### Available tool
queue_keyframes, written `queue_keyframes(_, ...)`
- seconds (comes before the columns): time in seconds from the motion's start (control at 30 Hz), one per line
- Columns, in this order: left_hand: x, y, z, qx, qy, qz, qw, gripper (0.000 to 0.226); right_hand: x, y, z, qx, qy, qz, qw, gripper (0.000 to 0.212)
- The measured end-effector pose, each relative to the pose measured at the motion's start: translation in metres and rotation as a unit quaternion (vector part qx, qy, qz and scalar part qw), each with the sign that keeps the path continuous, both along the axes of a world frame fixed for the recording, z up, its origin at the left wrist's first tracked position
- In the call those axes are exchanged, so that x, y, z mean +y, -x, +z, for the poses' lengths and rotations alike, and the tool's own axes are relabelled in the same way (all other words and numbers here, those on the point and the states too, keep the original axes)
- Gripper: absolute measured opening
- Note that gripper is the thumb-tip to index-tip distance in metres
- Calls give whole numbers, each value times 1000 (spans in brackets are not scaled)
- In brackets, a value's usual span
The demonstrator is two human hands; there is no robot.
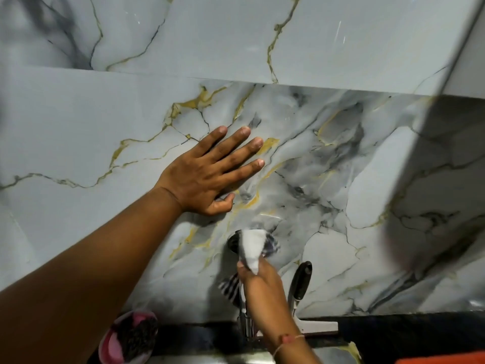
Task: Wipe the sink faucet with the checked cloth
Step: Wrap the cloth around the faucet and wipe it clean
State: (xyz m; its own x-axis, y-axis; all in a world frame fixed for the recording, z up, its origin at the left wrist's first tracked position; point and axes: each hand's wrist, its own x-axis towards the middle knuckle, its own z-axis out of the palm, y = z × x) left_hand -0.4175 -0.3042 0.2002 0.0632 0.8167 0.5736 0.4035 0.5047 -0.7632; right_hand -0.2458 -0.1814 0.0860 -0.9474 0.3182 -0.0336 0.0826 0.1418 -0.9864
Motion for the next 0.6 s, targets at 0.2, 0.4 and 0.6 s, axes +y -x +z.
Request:
queue_keyframes(0.2,1,2,-1,3,-3,-7,1000,83,35,36,-26,-152,575,140,792,56)
queue_keyframes(0.4,1,4,-2,4,4,4,1000,83,24,45,-50,-64,612,160,772,47)
queue_keyframes(0.6,1,3,-3,5,4,6,1000,82,31,0,-78,-95,528,203,819,52)
